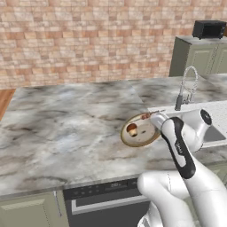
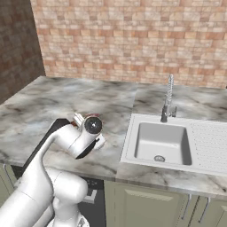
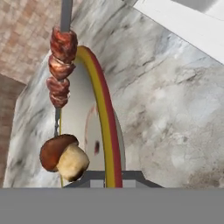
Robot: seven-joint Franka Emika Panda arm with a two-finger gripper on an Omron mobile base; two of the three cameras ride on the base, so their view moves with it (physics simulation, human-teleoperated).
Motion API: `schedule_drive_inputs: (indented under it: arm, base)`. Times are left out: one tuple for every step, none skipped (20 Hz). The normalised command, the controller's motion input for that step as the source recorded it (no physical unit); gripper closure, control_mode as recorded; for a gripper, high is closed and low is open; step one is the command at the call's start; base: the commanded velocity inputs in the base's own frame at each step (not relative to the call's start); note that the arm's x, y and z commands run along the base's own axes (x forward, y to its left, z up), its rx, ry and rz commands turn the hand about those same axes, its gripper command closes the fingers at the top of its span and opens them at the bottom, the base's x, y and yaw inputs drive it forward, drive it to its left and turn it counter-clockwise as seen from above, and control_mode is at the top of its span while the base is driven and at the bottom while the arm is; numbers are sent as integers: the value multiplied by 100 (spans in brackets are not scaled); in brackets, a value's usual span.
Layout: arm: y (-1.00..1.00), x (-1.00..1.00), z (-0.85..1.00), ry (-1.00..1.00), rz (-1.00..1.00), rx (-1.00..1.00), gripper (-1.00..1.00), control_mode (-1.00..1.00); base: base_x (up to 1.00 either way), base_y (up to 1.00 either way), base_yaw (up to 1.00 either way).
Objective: Dump the mushroom and kebab skewer from the bowl so the bowl can be washed. Place the bowl in the sink after clearing the leftovers.
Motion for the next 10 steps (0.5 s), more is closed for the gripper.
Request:
schedule_drive_inputs:
  arm:
    - [-24,-42,56,-4,-3,24,100,-100]
    - [-24,-44,52,-4,-2,25,100,-100]
    - [-20,-43,49,-5,-2,24,100,-100]
    - [-13,-40,42,-5,-2,22,100,-100]
    - [-10,-39,41,-3,0,23,100,-100]
    - [-8,-36,35,-1,0,23,100,-100]
    - [-11,-34,35,-1,0,23,100,-100]
    - [-6,-29,27,0,0,20,100,-100]
    - [0,-17,22,0,0,16,100,-100]
    - [-3,-18,18,0,0,13,100,-100]
  base:
    - [0,0,0]
    - [0,0,0]
    - [0,0,0]
    - [0,0,0]
    - [0,0,0]
    - [0,0,0]
    - [0,0,0]
    - [0,0,0]
    - [0,0,0]
    - [0,0,0]
